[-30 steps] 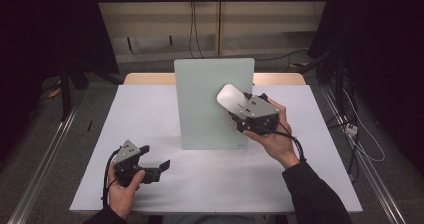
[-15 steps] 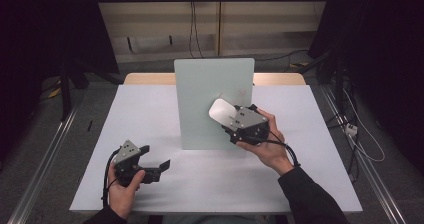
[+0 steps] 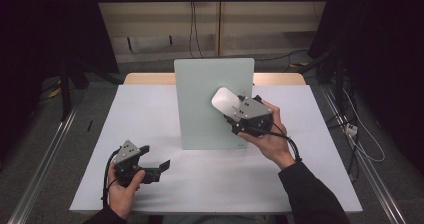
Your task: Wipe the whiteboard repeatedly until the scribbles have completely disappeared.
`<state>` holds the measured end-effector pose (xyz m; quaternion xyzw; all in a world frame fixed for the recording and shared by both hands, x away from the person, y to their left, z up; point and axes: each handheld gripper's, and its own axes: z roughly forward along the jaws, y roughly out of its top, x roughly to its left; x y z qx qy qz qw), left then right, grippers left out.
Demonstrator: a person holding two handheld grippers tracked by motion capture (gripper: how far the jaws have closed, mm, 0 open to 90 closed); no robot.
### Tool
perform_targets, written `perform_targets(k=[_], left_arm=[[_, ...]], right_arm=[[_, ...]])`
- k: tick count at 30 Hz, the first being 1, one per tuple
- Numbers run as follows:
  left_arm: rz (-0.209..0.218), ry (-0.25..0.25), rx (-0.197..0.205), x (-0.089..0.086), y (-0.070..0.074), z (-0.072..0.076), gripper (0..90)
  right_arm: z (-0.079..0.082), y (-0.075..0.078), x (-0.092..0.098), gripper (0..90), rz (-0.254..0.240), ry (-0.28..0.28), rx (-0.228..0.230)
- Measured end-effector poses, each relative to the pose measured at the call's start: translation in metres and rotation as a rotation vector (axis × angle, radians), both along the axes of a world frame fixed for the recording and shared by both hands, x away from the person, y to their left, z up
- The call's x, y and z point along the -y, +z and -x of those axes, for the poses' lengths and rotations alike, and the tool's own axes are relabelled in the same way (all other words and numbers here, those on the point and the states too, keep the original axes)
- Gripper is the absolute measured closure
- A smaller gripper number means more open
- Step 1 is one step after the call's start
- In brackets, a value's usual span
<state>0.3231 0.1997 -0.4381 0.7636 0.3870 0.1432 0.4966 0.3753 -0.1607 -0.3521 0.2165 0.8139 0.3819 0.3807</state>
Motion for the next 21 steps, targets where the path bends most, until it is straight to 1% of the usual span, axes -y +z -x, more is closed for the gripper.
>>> perform_targets(k=[5,7,9,13,16,19,21], left_arm=[[0.0,-0.002,-0.003,0.001,-0.001,0.0,4.9],[-0.006,-0.004,-0.004,0.002,-0.001,0.0,4.9],[-0.006,-0.005,-0.002,0.002,-0.001,0.0,4.9],[-0.002,0.0,-0.004,0.001,-0.001,0.0,4.9],[-0.002,-0.002,-0.003,0.001,-0.001,0.0,4.9],[-0.001,-0.002,-0.002,0.001,0.0,0.0,4.9],[-0.002,-0.002,-0.003,0.001,0.0,0.0,4.9]], right_arm=[[0.009,-0.022,-0.006,31.8,0.051,0.036,-0.05],[0.011,-0.028,-0.007,31.8,0.056,0.042,-0.059],[0.011,-0.029,-0.006,31.8,0.053,0.044,-0.063],[0.008,-0.02,0.0,31.8,0.029,0.026,-0.044],[0.004,-0.008,0.009,31.8,0.003,-0.004,-0.02],[0.001,0.006,0.018,31.8,-0.011,-0.045,0.012],[-0.002,0.015,0.025,31.8,-0.029,-0.07,0.03]])
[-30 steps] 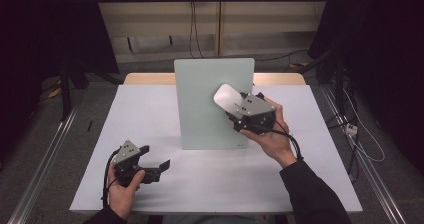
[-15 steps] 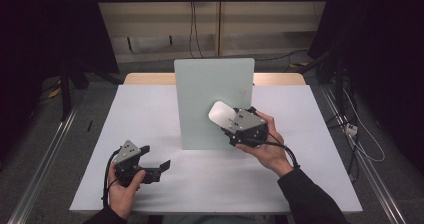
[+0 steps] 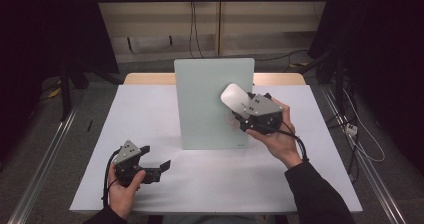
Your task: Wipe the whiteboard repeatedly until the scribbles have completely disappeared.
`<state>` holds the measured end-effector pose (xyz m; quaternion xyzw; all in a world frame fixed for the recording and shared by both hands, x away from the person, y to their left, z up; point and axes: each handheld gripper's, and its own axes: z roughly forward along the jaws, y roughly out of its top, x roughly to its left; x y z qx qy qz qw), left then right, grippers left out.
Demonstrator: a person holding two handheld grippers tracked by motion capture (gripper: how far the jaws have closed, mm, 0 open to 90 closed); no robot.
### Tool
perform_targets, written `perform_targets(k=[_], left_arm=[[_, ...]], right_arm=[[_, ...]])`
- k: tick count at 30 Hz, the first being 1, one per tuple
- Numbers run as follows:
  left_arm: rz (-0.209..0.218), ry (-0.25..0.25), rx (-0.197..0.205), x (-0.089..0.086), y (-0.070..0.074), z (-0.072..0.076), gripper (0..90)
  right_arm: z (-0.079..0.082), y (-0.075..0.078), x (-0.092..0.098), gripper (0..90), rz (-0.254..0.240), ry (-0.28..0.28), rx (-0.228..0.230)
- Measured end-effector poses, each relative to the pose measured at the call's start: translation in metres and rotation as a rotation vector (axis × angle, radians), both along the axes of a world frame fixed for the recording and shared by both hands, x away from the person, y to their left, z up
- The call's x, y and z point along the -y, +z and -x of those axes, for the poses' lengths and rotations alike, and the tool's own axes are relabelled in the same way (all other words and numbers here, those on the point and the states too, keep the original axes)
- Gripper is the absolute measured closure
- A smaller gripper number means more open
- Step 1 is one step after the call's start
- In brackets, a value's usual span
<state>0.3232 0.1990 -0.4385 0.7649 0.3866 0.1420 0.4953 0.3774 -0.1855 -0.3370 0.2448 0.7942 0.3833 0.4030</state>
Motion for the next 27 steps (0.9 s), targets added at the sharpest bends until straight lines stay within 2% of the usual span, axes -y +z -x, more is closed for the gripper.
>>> perform_targets(k=[3,6,15,19,23,27], left_arm=[[0.003,0.0,0.0,0.0,0.0,0.0,4.9],[0.001,-0.001,0.002,0.0,0.0,0.0,4.9],[-0.005,-0.002,-0.002,0.001,-0.001,0.0,4.9],[-0.005,-0.002,-0.002,0.001,-0.001,0.0,4.9],[-0.005,-0.001,-0.001,0.0,0.0,0.0,4.9],[-0.001,-0.002,-0.001,0.0,-0.001,0.0,4.9]], right_arm=[[-0.003,0.01,0.008,31.8,-0.025,-0.041,0.027],[-0.001,0.008,0.009,31.8,-0.02,-0.056,0.03],[0.014,-0.034,-0.003,31.8,0.013,0.027,-0.058],[0.018,-0.046,-0.01,31.8,0.028,0.055,-0.089],[0.016,-0.041,-0.008,31.8,0.02,0.055,-0.074],[0.009,-0.023,-0.002,31.8,-0.005,0.02,-0.033]])
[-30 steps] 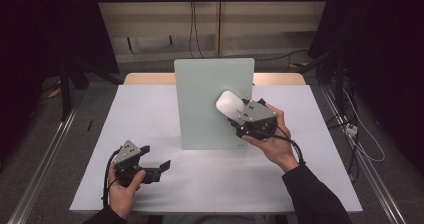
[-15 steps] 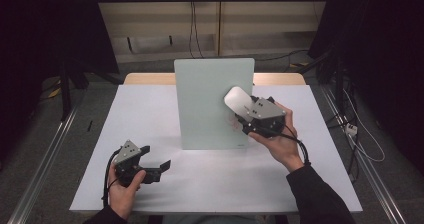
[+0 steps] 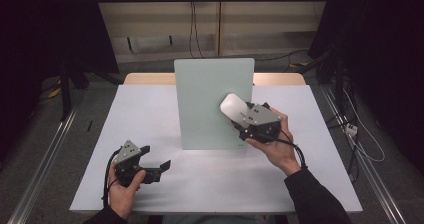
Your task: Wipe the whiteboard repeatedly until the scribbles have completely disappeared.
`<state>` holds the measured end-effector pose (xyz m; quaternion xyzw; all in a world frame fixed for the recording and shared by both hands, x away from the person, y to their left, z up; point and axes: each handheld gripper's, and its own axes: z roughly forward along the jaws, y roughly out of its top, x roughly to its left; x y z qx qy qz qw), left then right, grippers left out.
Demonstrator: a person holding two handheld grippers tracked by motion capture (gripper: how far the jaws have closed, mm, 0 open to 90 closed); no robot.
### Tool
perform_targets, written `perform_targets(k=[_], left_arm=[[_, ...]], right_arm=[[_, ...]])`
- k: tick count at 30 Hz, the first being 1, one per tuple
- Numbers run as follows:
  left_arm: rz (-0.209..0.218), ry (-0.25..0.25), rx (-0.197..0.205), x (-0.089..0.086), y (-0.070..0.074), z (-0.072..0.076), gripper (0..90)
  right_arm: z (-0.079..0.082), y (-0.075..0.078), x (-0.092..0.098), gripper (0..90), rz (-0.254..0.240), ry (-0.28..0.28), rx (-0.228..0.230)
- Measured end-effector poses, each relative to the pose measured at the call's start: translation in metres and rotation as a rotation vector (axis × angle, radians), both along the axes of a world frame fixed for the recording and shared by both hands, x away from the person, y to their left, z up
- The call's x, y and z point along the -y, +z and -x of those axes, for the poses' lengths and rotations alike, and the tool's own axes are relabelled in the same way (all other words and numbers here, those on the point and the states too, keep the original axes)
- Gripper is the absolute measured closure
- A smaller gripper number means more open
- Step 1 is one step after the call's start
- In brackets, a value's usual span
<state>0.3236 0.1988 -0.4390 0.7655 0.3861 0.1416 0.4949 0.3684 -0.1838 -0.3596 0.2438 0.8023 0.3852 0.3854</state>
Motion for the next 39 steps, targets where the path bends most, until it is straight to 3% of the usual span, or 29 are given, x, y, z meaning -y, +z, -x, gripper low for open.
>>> perform_targets(k=[6,10,16,24,27,39], left_arm=[[0.002,0.0,0.0,0.0,0.0,0.0,4.9],[-0.002,0.0,0.0,0.0,0.0,0.0,4.9],[0.001,0.002,-0.001,0.0,0.0,0.0,4.9],[0.002,0.0,0.001,0.0,0.0,0.0,4.9],[0.003,0.001,0.001,0.0,0.0,0.0,4.9],[0.002,-0.001,0.002,0.0,0.001,0.0,4.9]], right_arm=[[-0.013,0.031,0.01,31.8,-0.043,-0.059,0.065],[-0.019,0.042,0.006,31.8,-0.049,-0.071,0.09],[-0.017,0.036,-0.007,31.8,-0.024,-0.033,0.084],[-0.006,0.004,-0.028,31.8,0.051,0.06,0.001],[-0.004,-0.001,-0.033,31.8,0.064,0.077,-0.015],[-0.02,0.04,-0.011,31.7,-0.041,-0.008,0.057]])
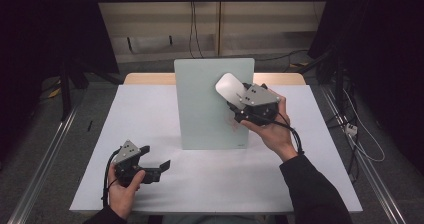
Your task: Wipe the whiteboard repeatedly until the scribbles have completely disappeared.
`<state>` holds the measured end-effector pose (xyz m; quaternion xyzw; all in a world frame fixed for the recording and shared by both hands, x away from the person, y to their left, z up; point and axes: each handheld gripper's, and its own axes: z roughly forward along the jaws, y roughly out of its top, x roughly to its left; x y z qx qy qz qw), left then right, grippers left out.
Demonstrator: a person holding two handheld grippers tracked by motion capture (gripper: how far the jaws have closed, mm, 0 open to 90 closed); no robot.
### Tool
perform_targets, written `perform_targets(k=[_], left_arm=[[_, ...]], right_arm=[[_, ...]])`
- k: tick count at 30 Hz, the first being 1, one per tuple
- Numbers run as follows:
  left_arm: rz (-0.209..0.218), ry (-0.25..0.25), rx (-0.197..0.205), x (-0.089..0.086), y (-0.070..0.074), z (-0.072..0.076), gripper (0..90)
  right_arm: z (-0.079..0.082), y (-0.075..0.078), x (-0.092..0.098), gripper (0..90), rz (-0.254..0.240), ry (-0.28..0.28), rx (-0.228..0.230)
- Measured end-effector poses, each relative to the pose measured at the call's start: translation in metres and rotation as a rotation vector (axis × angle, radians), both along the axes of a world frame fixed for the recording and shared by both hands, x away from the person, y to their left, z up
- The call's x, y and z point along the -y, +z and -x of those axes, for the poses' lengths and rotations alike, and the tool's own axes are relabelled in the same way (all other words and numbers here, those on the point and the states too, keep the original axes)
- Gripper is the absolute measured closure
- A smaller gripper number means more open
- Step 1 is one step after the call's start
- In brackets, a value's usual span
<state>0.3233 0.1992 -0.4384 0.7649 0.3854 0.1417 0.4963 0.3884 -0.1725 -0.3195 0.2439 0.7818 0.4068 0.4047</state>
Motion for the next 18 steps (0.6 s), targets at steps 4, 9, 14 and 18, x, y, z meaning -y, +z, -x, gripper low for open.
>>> perform_targets(k=[4,9,14,18], left_arm=[[0.001,0.0,-0.002,0.0,0.0,0.0,4.9],[0.0,0.001,-0.002,0.0,0.0,0.0,4.9],[-0.001,0.003,-0.002,0.001,0.0,0.0,4.9],[0.001,0.001,-0.002,0.001,0.0,0.0,4.9]], right_arm=[[0.003,-0.006,0.0,31.7,0.005,0.003,0.002],[0.012,-0.028,-0.004,31.8,0.043,0.04,-0.038],[0.022,-0.052,-0.009,31.8,0.098,0.077,-0.074],[0.027,-0.065,-0.011,31.8,0.119,0.097,-0.1]])
